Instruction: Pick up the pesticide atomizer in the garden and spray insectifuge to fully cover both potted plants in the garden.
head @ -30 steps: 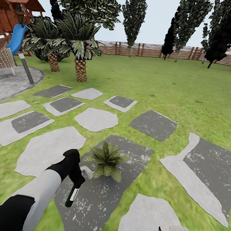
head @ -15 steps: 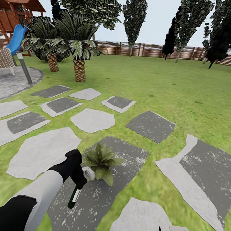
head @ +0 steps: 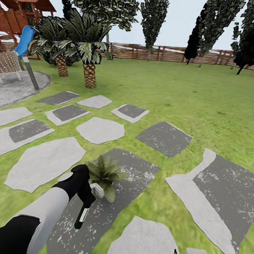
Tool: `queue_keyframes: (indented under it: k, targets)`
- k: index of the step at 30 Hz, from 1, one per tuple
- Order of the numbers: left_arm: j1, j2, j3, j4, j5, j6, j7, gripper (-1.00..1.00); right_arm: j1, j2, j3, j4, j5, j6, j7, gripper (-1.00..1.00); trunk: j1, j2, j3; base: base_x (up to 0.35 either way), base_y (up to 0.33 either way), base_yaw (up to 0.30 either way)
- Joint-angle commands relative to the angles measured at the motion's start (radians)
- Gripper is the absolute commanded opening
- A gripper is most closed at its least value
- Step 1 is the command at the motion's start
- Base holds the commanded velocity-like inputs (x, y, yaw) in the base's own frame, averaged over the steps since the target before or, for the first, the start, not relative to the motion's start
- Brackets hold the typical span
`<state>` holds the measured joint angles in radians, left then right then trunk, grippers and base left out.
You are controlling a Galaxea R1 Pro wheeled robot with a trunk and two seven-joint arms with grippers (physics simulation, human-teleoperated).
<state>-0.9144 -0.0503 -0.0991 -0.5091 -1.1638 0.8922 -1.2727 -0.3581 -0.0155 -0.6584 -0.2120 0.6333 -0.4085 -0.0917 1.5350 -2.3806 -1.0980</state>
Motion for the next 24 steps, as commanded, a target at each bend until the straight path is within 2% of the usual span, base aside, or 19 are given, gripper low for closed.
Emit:
queue_keyframes:
  k: [1, 10, 16, 24]
  targets:
    - [0.0, 0.0, 0.004, -0.001, -0.01, 0.008, -0.007, -1.0, -0.001, 0.0, -0.006, 0.002, 0.011, -0.004, -0.004, 1.0, 0.0, 0.0, -0.001, 0.0, -0.273, 0.27]
    - [0.008, -0.001, 0.018, -0.005, -0.01, 0.008, 0.012, -1.0, -0.001, 0.0, -0.006, 0.002, 0.011, -0.004, -0.004, 1.0, 0.0, 0.0, -0.001, 0.069, -0.272, 0.275]
    - [0.008, -0.002, 0.018, -0.007, -0.01, 0.008, 0.012, -1.0, -0.001, 0.0, -0.006, 0.002, 0.011, -0.004, -0.003, 1.0, 0.0, 0.0, -0.001, 0.14, -0.249, 0.069]
    - [0.008, -0.002, 0.018, -0.014, -0.01, 0.008, 0.012, -1.0, -0.001, 0.0, -0.005, 0.002, 0.011, -0.004, -0.003, 1.0, 0.0, 0.0, -0.001, -0.147, -0.252, 0.248]
